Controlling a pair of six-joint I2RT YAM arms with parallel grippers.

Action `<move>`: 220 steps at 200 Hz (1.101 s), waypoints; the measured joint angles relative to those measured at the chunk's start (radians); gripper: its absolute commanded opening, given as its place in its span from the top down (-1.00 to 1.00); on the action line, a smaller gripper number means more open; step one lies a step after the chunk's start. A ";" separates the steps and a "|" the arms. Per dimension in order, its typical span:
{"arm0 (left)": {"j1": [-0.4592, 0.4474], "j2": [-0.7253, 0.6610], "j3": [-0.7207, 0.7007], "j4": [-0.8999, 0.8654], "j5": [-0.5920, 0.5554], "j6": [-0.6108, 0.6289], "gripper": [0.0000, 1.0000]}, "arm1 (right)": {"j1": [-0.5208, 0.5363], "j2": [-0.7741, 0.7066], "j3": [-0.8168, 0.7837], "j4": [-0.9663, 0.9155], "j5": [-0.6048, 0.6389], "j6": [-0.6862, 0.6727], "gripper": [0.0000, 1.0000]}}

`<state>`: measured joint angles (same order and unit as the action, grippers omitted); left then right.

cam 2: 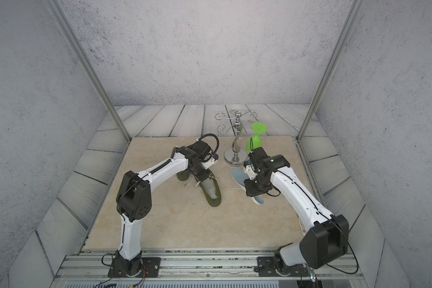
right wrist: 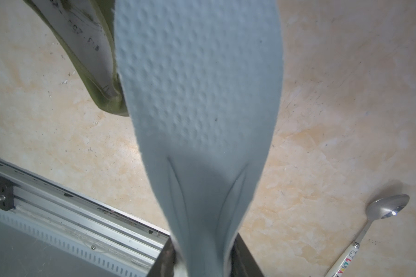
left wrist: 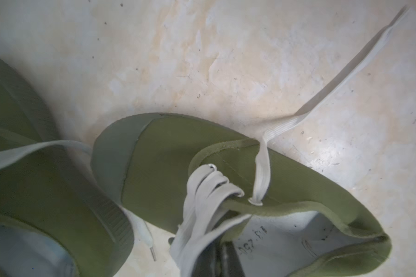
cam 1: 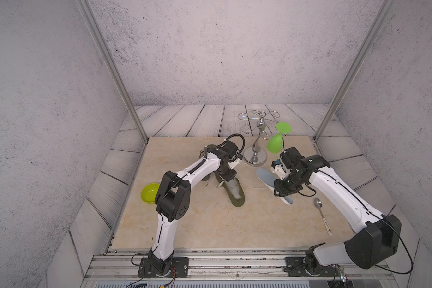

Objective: Insert the insole into the shoe

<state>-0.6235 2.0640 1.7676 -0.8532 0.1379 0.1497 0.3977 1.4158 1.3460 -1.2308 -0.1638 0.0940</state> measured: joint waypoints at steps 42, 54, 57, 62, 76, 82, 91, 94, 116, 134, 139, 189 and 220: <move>0.042 -0.043 -0.088 0.084 0.184 -0.109 1.00 | 0.071 0.037 0.050 -0.080 -0.008 -0.002 0.31; 0.042 -0.049 -0.109 0.114 0.225 -0.138 1.00 | 0.093 0.053 0.058 -0.098 -0.008 -0.002 0.31; 0.042 -0.050 -0.115 0.124 0.234 -0.148 1.00 | 0.097 0.057 0.061 -0.101 -0.008 -0.002 0.31; 0.042 -0.051 -0.126 0.140 0.250 -0.161 1.00 | 0.106 0.063 0.067 -0.111 -0.008 -0.002 0.31; 0.042 -0.056 -0.153 0.179 0.284 -0.195 1.00 | 0.126 0.079 0.090 -0.135 -0.006 -0.001 0.32; 0.042 -0.061 -0.166 0.200 0.300 -0.210 1.00 | 0.134 0.084 0.101 -0.143 -0.006 -0.001 0.32; 0.044 -0.068 -0.186 0.226 0.316 -0.229 1.00 | 0.150 0.093 0.119 -0.154 -0.007 0.000 0.32; 0.044 -0.071 -0.192 0.233 0.320 -0.233 1.00 | 0.154 0.095 0.123 -0.157 -0.007 0.001 0.32; 0.047 -0.090 -0.229 0.277 0.341 -0.270 1.00 | 0.190 0.119 0.140 -0.168 -0.018 0.006 0.33; 0.048 -0.097 -0.244 0.302 0.352 -0.286 1.00 | 0.206 0.128 0.134 -0.163 -0.047 0.010 0.33; 0.048 -0.098 -0.249 0.310 0.356 -0.290 1.00 | 0.208 0.129 0.130 -0.159 -0.058 0.011 0.33; 0.048 -0.107 -0.274 0.344 0.365 -0.306 1.00 | 0.208 0.153 0.085 -0.105 -0.159 0.029 0.34; 0.048 -0.122 -0.286 0.345 0.365 -0.308 1.00 | 0.208 0.188 0.082 -0.080 -0.188 0.027 0.35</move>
<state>-0.5751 1.9423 1.4818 -0.5079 0.5030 -0.1585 0.6060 1.6039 1.4281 -1.3109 -0.3523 0.1215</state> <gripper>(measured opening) 0.053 0.327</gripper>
